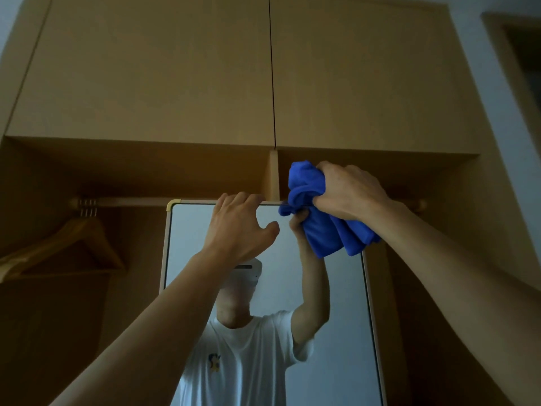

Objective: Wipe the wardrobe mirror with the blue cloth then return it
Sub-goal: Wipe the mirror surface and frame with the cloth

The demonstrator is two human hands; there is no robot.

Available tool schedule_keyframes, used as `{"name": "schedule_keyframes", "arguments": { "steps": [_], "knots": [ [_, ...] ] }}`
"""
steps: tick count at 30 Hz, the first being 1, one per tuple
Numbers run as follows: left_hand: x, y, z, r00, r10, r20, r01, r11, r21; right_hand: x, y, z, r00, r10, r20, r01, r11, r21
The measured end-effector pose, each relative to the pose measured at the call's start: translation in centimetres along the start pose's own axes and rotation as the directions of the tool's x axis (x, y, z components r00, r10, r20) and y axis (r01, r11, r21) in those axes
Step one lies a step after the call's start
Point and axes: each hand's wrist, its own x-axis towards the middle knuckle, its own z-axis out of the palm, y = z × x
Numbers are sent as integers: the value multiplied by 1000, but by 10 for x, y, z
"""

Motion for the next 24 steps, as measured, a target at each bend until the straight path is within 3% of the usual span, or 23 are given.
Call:
{"name": "schedule_keyframes", "arguments": {
  "steps": [5, 9, 17, 24],
  "knots": [
    [2, -1, 1, 1000, -1, -1, 1, 1000, 0, 13, -37, 2, 995, -63, 81, 56, 995, 84],
    [2, -6, -8, 1000, 8, 8, -8, 1000, 4, 17, -51, -1, 991, -72, 111, 66, 996, 53],
    [-12, -48, -30, 996, -80, -38, 87, 972, 217, 2, -3, -5, 998, 59, 24, -57, 995, -77],
    [-21, -57, -37, 990, -126, -59, 134, 979, 155, 7, 18, -8, 990, 125, 58, -119, 988, -97]
  ]
}}
